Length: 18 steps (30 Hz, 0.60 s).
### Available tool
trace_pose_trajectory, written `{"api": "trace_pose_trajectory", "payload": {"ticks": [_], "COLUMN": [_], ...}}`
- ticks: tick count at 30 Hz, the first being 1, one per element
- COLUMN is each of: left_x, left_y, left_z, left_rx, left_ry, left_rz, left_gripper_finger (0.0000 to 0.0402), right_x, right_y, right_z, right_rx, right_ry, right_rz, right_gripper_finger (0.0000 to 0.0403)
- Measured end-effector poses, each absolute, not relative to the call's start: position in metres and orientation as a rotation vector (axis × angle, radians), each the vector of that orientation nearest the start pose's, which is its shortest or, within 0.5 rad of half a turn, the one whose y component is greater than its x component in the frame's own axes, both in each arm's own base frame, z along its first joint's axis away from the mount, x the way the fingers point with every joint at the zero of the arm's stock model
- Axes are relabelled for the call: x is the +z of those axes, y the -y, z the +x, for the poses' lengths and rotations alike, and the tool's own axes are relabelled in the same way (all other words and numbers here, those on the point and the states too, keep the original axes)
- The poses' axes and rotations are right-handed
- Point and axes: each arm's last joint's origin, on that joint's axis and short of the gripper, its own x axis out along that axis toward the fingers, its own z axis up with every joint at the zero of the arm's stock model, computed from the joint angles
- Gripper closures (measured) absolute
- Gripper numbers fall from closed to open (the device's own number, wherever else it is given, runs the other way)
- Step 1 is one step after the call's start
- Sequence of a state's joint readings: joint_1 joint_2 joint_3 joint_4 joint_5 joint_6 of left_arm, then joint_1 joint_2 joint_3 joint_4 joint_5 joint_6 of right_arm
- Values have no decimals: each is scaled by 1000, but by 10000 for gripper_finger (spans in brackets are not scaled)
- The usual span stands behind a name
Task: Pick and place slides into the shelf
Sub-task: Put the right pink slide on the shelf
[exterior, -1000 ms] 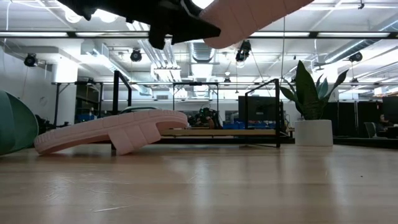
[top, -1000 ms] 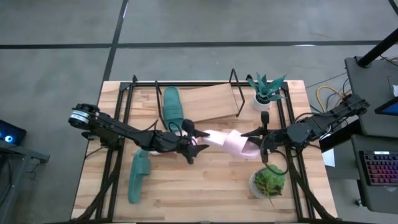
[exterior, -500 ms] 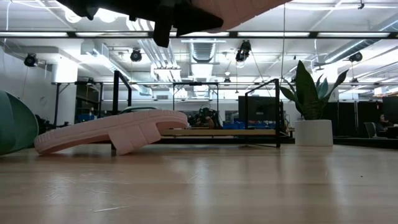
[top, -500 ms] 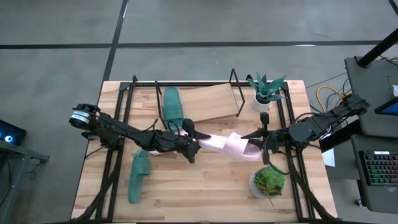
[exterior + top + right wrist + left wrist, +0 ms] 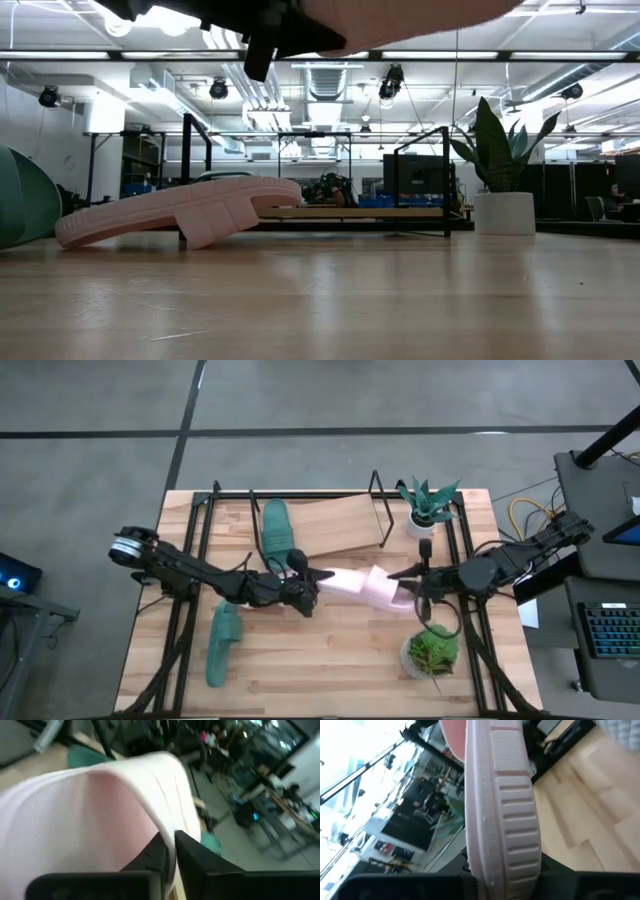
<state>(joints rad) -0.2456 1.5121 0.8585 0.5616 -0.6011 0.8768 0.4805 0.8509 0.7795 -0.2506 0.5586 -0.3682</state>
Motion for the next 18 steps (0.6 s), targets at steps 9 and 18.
{"api": "trace_pose_trajectory", "payload": {"ticks": [9, 18], "left_x": [270, 272], "left_y": [63, 62], "left_z": [306, 297], "left_rx": [461, 695], "left_ry": [-313, -441], "left_rz": [904, 908], "left_gripper_finger": [359, 359], "right_x": [310, 313], "right_y": [-62, -54], "right_z": [165, 160], "right_rx": [-302, -639], "right_ry": [-372, -366], "right_rz": [-527, -545], "right_gripper_finger": [246, 196]}}
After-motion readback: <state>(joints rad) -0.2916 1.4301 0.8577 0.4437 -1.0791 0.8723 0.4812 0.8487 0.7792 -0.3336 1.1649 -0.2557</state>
